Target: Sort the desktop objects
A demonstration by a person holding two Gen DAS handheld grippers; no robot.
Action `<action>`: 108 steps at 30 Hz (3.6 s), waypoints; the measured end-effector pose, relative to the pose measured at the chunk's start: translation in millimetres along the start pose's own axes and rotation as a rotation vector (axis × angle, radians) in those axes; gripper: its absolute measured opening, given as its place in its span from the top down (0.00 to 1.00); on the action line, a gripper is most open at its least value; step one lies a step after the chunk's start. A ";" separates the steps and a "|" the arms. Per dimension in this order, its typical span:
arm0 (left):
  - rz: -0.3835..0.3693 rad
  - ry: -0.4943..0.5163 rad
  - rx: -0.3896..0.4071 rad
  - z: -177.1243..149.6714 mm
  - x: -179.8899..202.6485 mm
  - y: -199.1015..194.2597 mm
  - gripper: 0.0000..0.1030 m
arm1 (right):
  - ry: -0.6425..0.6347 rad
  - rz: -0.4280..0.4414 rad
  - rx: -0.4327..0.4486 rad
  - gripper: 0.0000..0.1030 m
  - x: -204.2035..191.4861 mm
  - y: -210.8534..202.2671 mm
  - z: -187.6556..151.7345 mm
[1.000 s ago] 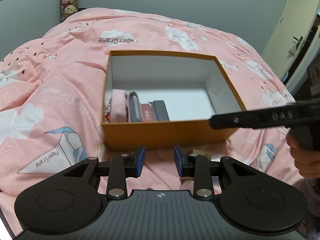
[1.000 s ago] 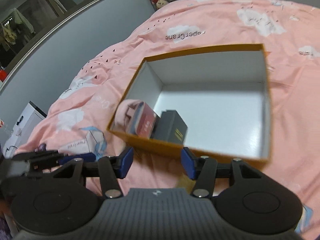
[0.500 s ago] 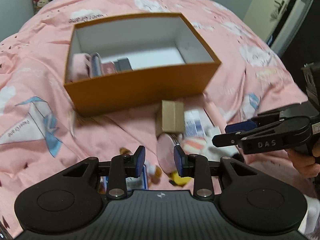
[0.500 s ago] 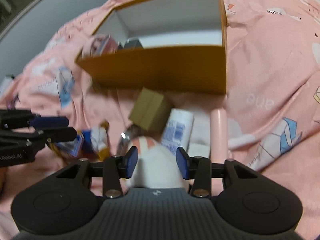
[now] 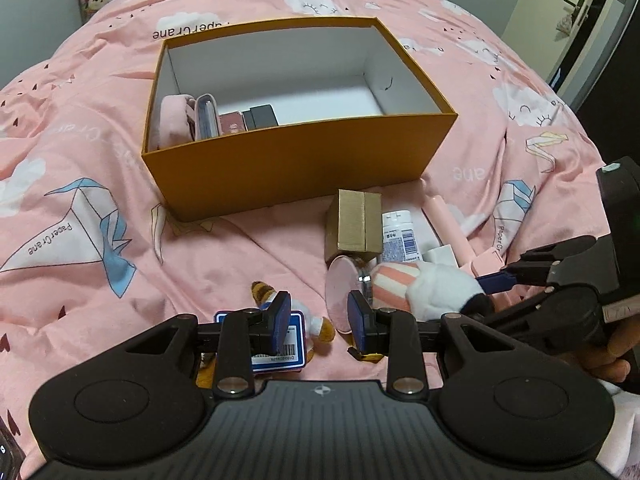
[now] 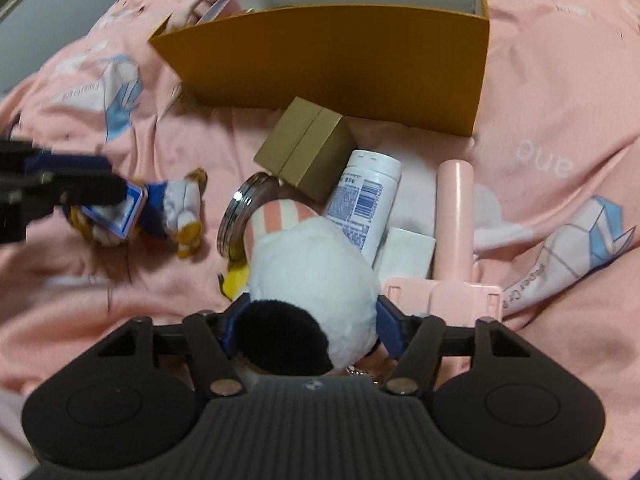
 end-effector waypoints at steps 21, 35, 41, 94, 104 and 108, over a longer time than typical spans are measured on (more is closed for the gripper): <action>0.107 -0.214 0.075 15.9 -67.3 -20.7 0.66 | -0.001 0.259 0.184 0.41 -70.6 -31.1 87.7; 0.200 -0.302 0.068 19.2 -100.6 -18.1 0.66 | 0.018 0.304 0.089 0.35 -87.7 58.1 123.1; 0.149 -0.284 0.088 28.1 -94.7 -17.7 0.66 | -0.037 0.341 0.153 0.30 -84.0 22.1 116.8; -0.012 -0.109 -0.187 6.9 17.4 85.5 0.85 | 0.085 0.052 0.235 0.56 -6.5 4.5 74.3; 0.024 -0.164 -0.109 8.9 6.1 70.4 0.85 | 0.066 -0.127 0.182 0.48 -24.9 34.6 102.2; 0.004 -0.186 -0.112 8.5 1.9 70.5 0.85 | 0.060 -0.163 0.143 0.47 -27.0 48.4 102.8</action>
Point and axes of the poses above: each gripper's, at about its wrist camera, not at the fingertips, and y roughly the way its jaws point, x to its right, z to its top, the point moved 5 cm from there along y, roughly the way its jaws point, and after that the axes turned 10 degrees about z, right-handed, at the moved point
